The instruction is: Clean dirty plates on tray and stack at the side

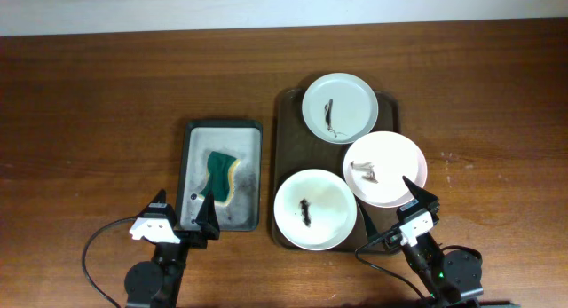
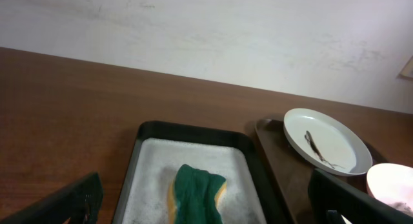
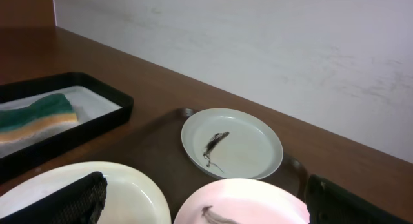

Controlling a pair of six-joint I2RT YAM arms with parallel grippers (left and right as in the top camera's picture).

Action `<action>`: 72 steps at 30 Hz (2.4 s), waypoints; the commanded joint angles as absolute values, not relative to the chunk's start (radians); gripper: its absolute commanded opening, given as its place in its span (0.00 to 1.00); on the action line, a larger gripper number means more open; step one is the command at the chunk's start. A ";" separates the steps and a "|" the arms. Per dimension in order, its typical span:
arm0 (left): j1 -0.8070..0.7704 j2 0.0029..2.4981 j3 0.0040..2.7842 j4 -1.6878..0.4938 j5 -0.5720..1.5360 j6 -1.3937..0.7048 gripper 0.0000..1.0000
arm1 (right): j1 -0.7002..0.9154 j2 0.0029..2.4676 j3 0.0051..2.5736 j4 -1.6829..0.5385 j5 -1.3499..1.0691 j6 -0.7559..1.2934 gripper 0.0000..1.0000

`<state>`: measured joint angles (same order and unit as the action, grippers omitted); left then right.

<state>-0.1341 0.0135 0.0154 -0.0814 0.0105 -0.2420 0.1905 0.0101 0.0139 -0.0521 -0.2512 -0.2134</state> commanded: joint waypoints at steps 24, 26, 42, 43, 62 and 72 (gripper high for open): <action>-0.128 0.005 0.009 -0.082 0.013 -0.230 1.00 | 0.196 0.006 0.006 -0.052 -0.250 -0.210 0.99; -0.128 0.005 0.009 -0.080 0.034 -0.230 1.00 | 0.196 0.006 0.006 -0.052 -0.257 -0.209 0.99; -0.128 0.451 0.647 -0.543 0.113 -0.229 0.99 | 0.196 0.491 0.750 -0.652 -0.318 -0.164 0.99; -0.128 0.544 0.729 -0.607 0.113 -0.229 0.99 | 0.196 0.573 0.828 -0.695 -0.318 -0.164 0.99; -0.283 1.698 1.147 -0.924 0.047 -0.231 0.57 | 0.196 1.214 1.203 -1.113 -0.615 -0.027 0.92; -0.259 1.888 1.161 -0.796 -0.001 -0.301 0.00 | 0.196 1.216 1.199 -1.234 -0.447 0.013 0.84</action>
<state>-0.2668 1.8515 1.1473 -0.8032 -0.0666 -0.2989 0.1905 1.2129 1.1877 -1.2308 -0.4671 0.0044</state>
